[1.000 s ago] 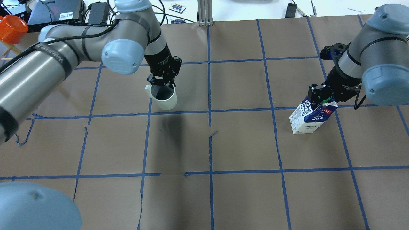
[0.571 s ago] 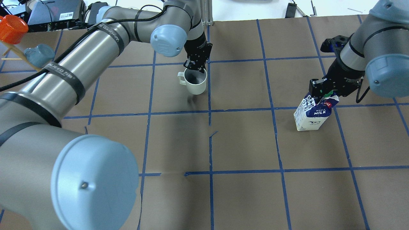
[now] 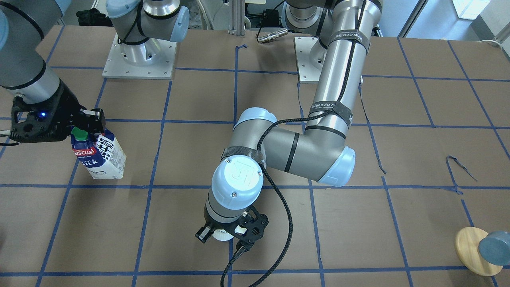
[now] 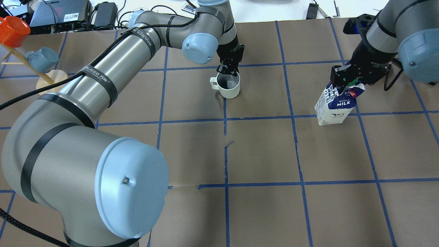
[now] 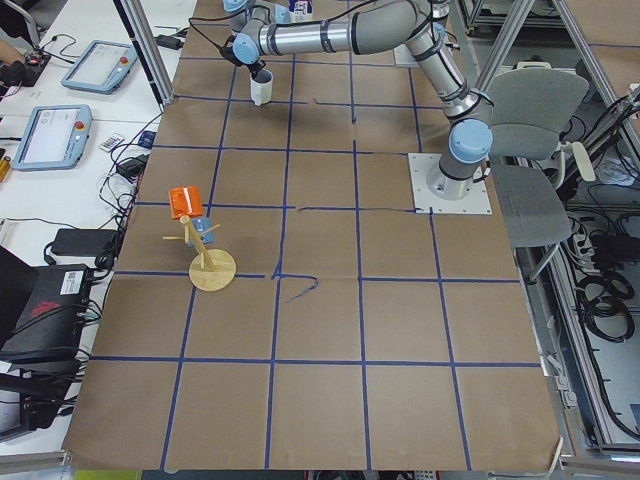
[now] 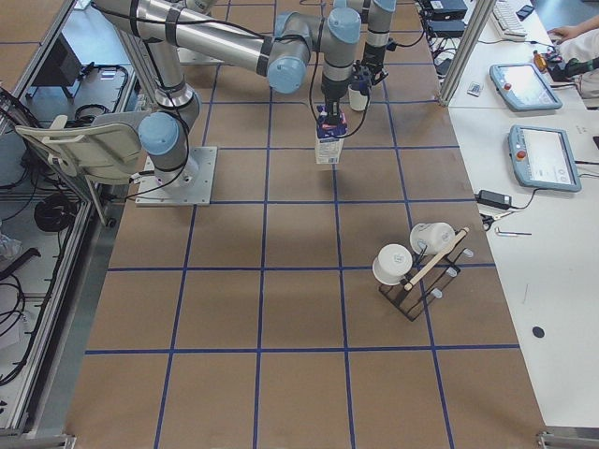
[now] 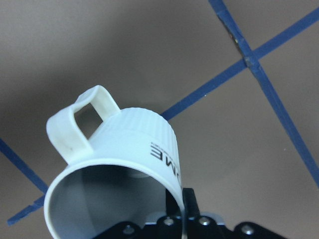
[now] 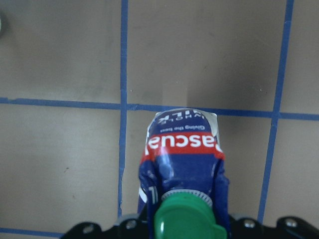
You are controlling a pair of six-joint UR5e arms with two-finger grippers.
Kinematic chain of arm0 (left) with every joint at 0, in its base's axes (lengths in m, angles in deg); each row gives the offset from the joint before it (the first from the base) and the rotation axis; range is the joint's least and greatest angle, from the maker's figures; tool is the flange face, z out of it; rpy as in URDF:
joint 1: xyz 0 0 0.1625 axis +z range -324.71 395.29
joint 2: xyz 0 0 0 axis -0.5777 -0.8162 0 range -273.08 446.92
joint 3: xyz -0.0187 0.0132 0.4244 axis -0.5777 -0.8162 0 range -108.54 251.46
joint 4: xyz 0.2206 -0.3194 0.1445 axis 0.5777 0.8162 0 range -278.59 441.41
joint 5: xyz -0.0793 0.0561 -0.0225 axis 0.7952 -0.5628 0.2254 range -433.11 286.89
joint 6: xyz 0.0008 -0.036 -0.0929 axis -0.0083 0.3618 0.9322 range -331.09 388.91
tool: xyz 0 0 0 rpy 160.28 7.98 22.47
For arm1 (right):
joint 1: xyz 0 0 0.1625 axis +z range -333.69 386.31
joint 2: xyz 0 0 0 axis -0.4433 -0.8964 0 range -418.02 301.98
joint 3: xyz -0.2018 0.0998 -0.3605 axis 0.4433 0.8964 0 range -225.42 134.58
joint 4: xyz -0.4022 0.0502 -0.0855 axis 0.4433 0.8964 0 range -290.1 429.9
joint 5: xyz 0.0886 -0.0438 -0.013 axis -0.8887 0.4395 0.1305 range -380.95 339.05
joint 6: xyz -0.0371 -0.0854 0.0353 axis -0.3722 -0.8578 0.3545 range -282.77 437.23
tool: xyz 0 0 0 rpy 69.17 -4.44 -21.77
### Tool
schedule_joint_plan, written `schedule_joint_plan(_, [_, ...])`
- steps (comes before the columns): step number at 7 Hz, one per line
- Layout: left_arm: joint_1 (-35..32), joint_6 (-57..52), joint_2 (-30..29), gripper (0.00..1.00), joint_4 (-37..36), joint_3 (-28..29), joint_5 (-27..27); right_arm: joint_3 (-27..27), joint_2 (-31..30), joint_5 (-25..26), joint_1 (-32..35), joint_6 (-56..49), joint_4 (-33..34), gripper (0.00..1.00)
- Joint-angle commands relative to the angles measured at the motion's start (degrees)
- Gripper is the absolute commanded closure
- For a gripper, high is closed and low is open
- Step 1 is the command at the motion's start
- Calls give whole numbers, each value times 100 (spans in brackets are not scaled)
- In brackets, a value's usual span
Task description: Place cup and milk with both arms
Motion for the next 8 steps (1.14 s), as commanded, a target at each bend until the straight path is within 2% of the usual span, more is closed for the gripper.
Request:
schedule_joint_plan(1, [167,-196,122,14,-29,-8,5,925,385,-8,137,24,-607,70])
schedule_joint_plan(2, [351,-231,236,14,32,53,14,1269,648,-17,286,76,-662,70])
schedule_joint_plan(3, [475,-310,489,19,294,1,23,1542,772,-17,592,225,-611,70])
schedule_joint_plan(5, [773,-2637,1235,20,1817,-131,-361,1939,1333,-25,1146,953,-462,72])
schedule_joint_plan(6, [984,-3362,1648,20,2426,-244,-398,2071,1614,-130,1514,1364,-130,73])
schedule_joint_plan(8, [1388,-4725,2605,20,3080,-874,-434,2090,2046,-140,1833,1772,469,73])
